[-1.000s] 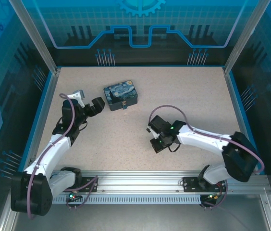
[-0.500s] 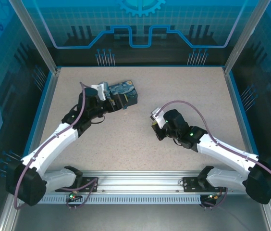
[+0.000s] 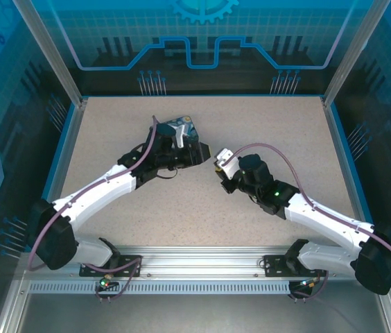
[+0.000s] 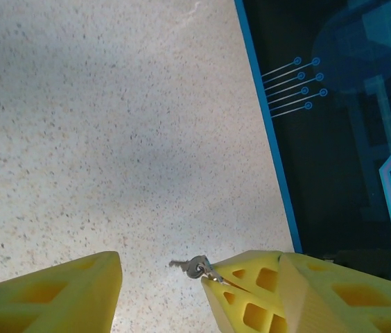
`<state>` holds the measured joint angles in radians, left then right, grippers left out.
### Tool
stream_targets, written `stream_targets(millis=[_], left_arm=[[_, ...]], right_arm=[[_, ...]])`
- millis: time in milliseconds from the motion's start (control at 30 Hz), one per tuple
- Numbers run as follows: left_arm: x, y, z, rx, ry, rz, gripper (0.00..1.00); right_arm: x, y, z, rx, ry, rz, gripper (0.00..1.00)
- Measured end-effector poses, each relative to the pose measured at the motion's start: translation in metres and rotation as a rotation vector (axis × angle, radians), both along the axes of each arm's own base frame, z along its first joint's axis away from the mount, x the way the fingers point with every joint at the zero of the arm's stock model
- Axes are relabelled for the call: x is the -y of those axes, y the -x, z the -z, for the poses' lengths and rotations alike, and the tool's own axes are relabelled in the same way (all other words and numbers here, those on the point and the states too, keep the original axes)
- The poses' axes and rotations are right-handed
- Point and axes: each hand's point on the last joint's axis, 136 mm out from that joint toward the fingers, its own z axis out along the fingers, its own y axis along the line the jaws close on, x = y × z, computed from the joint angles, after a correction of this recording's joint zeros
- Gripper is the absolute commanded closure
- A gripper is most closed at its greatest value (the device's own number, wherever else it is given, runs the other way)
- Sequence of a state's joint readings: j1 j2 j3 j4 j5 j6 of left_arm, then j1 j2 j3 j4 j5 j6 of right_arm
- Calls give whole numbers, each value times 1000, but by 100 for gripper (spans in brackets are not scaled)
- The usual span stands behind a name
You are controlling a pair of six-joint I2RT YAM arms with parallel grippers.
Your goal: Unlock the padlock with the key
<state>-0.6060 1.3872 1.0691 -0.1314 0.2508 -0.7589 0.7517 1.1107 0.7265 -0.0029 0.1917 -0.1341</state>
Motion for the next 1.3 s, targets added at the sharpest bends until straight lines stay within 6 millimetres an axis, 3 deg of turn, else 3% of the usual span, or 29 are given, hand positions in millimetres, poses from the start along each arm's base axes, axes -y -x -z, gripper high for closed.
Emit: stream_targets(millis=[400, 767, 967, 1000, 1167, 1300], left_arm=[[28, 7, 19, -80, 34, 52, 58], [31, 5, 18, -80, 51, 47, 90], [31, 4, 20, -70, 32, 50, 100], [31, 5, 21, -64, 27, 55, 100], [31, 5, 21, -8, -9, 85, 100], [28, 3, 17, 94, -66, 123, 100]], right_arm=[[-4, -7, -5, 32, 21, 0, 100], [-3, -11, -3, 36, 42, 8, 100], [-2, -8, -2, 25, 45, 2, 99], [-2, -7, -2, 17, 41, -7, 95], [4, 2, -6, -66, -46, -69, 57], [15, 10, -28, -128, -196, -130, 34]])
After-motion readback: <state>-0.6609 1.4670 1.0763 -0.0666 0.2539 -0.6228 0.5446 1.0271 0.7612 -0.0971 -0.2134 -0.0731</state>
